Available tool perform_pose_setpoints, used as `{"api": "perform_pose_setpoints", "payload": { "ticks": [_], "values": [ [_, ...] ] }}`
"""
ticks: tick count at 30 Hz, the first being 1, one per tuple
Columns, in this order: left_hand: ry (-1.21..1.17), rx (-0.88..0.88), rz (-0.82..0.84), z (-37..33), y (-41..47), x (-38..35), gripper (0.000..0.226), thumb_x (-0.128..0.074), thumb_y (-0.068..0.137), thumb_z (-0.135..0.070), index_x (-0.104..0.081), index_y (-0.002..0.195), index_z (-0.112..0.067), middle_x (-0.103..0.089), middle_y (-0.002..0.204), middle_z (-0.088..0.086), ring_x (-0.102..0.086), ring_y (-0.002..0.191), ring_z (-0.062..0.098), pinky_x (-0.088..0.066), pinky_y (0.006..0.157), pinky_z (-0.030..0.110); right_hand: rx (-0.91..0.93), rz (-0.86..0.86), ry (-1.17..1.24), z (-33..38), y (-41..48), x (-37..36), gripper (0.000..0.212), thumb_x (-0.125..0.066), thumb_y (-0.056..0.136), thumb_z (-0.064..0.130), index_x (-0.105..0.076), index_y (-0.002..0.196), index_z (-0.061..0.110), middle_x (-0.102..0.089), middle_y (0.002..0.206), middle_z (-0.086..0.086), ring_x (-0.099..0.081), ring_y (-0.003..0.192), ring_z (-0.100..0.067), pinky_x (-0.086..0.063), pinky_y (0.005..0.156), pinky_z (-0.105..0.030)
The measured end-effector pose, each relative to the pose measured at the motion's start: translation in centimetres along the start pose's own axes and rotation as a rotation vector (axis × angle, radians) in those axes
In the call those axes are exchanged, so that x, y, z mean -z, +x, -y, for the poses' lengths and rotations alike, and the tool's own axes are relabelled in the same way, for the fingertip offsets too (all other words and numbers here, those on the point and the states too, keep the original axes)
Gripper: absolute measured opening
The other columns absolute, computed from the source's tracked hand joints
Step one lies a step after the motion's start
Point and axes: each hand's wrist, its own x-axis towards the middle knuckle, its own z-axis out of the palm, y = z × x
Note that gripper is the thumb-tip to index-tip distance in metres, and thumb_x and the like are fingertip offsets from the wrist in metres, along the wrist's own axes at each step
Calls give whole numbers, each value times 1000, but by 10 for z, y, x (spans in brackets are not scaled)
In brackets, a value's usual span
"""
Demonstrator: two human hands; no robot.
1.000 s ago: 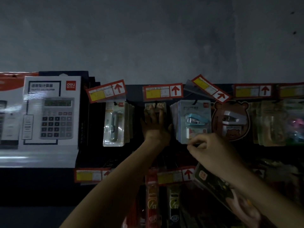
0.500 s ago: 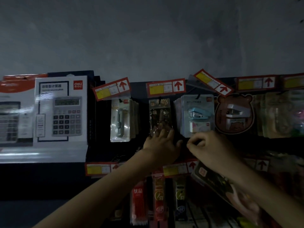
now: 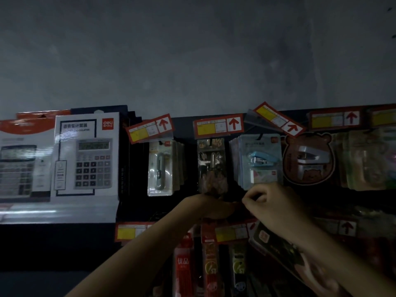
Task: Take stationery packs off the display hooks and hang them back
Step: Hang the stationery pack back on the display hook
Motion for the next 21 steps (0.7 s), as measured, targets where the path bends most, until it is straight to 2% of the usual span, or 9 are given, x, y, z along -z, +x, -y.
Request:
{"api": "perform_pose_setpoints", "payload": {
  "ticks": [3, 5, 7, 8, 10, 13, 16, 19, 21],
  "values": [
    [5, -127, 68, 2, 8, -2, 88, -41, 84, -83, -37, 156, -33, -40, 162, 1, -39, 148, 24, -32, 122, 42, 5, 0, 8, -1, 0, 1, 17, -68, 93, 44, -72, 76, 39, -70, 65, 15, -68, 59, -7, -62, 65, -41],
    [32, -131, 60, 4, 15, -4, 79, -36, 89, -81, -35, 156, -39, -40, 161, -3, -41, 145, 20, -34, 117, 36, -1, 0, 19, -1, 0, 1, 18, -68, 93, 44, -73, 77, 38, -70, 65, 14, -68, 59, -7, -62, 66, -42],
    [40, -138, 23, 4, 15, -4, 65, -38, 99, -68, -39, 155, -35, -44, 159, 0, -47, 141, 22, -39, 115, 37, -5, -14, 45, -2, -1, 1, 22, -66, 94, 46, -74, 76, 35, -71, 64, 10, -69, 59, -10, -61, 66, -45],
    [43, -134, -15, 4, 13, -4, 61, -43, 103, -60, -39, 156, -30, -42, 160, 3, -46, 142, 26, -38, 117, 39, -1, -28, 55, -3, -2, 1, 26, -65, 95, 47, -74, 75, 32, -71, 64, 7, -69, 59, -13, -61, 65, -47],
    [42, -152, -128, 4, 8, -4, 66, -53, 104, -46, -31, 160, -19, -30, 167, 9, -31, 152, 32, -27, 122, 44, 10, -62, 71, -2, -3, 1, 37, -62, 95, 50, -73, 71, 25, -69, 61, 1, -67, 56, -16, -59, 60, -44],
    [277, -229, -294, -1, -8, -2, 75, -52, 101, -54, -24, 162, -22, -17, 171, 10, -18, 156, 34, -20, 126, 53, -7, -103, 103, -1, -4, 0, 43, -61, 97, 50, -71, 66, 23, -64, 56, -1, -64, 51, -18, -50, 52, -38],
    [510, -261, -373, -5, -29, 1, 77, -40, 101, -64, -12, 164, -29, -1, 173, 8, -6, 159, 34, -26, 121, 61, -31, -131, 162, 3, -3, 1, 42, -60, 97, 50, -74, 74, 18, -67, 62, -6, -66, 58, -23, -56, 61, -47],
    [582, -346, -530, -7, -53, -2, 72, -40, 102, -62, -18, 161, -27, -14, 169, 7, -18, 155, 31, -32, 118, 54, -64, -153, 253, 6, -2, 0, 42, -60, 98, 47, -74, 70, 20, -68, 62, -8, -68, 61, -27, -55, 62, -44],
    [596, -388, -625, -4, -63, -4, 67, -40, 103, -59, -22, 159, -27, -24, 165, 5, -27, 151, 29, -33, 116, 50, -74, -174, 320, 7, 0, -2, 43, -60, 99, 44, -72, 65, 20, -64, 56, -9, -65, 56, -28, -48, 55, -38]
  ]
}}
